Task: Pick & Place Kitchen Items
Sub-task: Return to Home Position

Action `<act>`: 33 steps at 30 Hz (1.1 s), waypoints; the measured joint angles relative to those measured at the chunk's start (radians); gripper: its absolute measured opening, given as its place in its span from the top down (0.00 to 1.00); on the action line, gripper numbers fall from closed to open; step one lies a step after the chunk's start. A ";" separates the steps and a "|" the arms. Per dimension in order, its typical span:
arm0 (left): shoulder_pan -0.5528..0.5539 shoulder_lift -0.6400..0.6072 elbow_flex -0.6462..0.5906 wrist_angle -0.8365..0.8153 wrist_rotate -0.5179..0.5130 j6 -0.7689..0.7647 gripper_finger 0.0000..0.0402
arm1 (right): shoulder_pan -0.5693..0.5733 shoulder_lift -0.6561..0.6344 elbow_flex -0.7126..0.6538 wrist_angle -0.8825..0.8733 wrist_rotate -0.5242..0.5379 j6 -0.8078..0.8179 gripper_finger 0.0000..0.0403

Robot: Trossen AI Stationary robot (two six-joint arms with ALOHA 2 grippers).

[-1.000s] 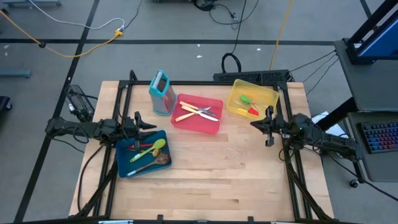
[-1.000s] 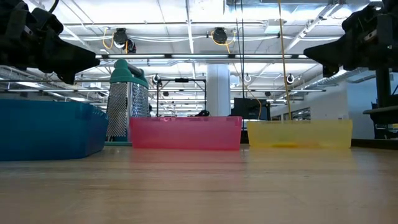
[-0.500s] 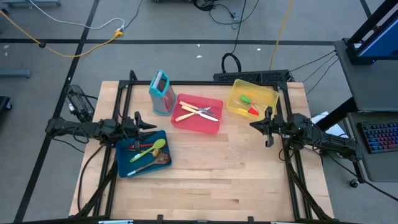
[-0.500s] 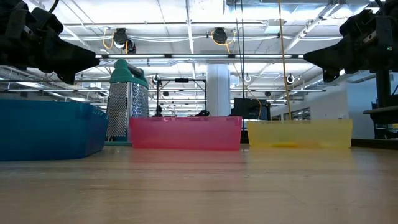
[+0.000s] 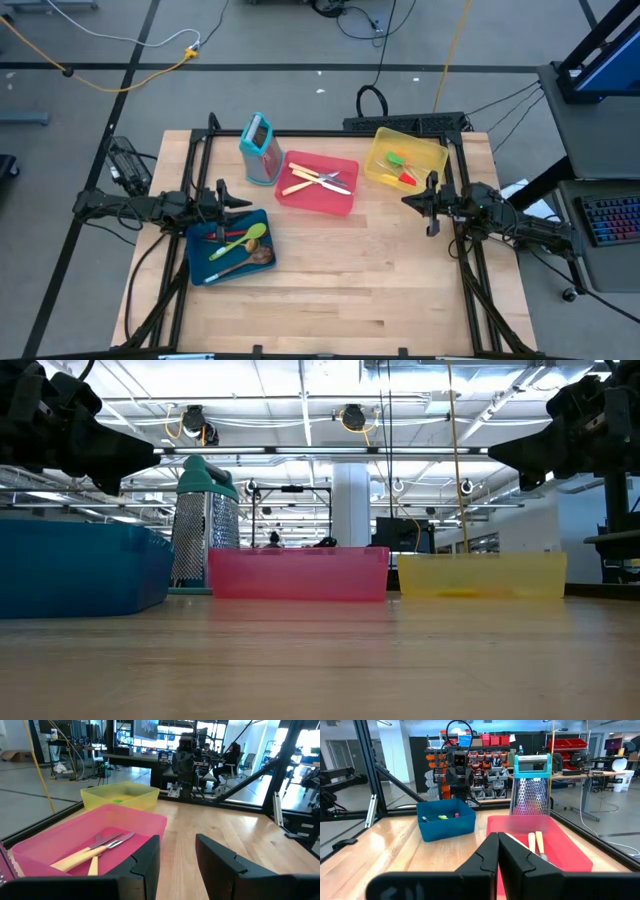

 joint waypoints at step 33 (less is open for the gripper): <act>0.000 0.000 0.000 0.000 0.000 0.001 0.68 | 0.000 0.000 0.000 0.000 -0.002 0.080 0.99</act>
